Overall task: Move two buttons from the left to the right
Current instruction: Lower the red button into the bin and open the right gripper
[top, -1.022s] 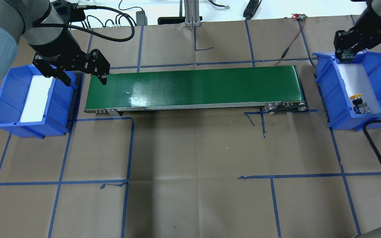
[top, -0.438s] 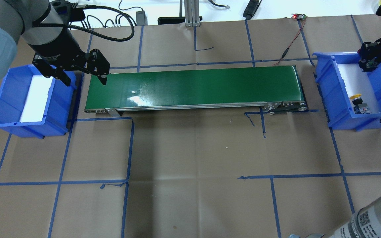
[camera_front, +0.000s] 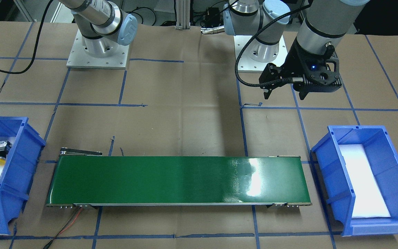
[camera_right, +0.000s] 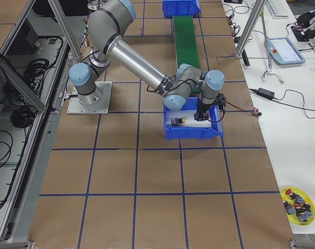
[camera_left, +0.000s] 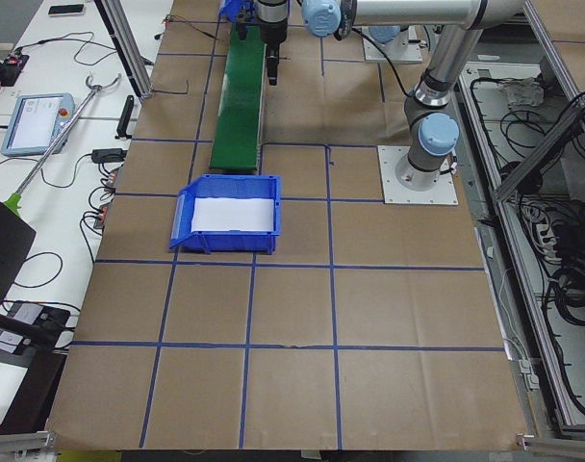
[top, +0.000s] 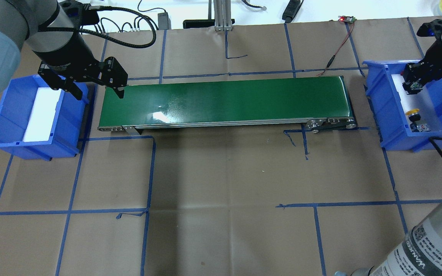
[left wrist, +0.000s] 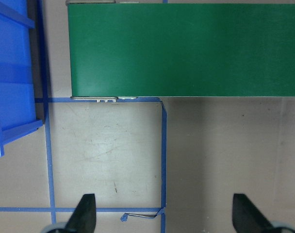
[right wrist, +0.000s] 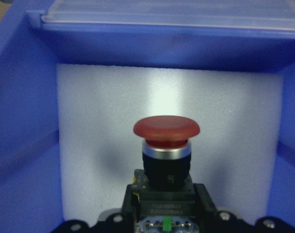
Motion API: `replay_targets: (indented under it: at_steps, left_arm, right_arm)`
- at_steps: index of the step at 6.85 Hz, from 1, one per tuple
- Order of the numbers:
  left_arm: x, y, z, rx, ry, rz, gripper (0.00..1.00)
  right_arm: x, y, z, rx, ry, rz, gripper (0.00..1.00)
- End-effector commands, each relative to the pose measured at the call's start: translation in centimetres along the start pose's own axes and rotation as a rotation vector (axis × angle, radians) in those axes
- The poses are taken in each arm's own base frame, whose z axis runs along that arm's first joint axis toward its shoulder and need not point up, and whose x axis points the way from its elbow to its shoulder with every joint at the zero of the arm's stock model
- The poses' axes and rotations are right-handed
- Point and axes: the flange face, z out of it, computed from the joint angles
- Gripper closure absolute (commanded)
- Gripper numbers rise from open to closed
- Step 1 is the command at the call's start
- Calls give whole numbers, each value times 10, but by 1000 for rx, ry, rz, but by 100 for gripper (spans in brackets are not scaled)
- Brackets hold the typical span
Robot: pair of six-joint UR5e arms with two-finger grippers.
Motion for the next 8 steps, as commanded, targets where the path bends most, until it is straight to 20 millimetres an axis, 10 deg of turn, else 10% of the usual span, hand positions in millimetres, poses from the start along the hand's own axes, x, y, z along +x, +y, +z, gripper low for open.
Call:
replay_targets:
  at_steps: [1,3,6,8]
  left_arm:
    - [0,0,1,-1,0,0,0]
    - [0,-1,1,-3,0,-2,0]
    - [0,-1,1,-3,0,-2,0]
    - [0,-1,1,-3,0,-3,0]
  right_arm:
    - [1,-3,25,-33,-14,-4,82]
    - [2,-9,11,15,0,-18,3]
    - [-17,-12,-26,56,36,-36,1]
    - [-38,0,-124,130,81,-38,0]
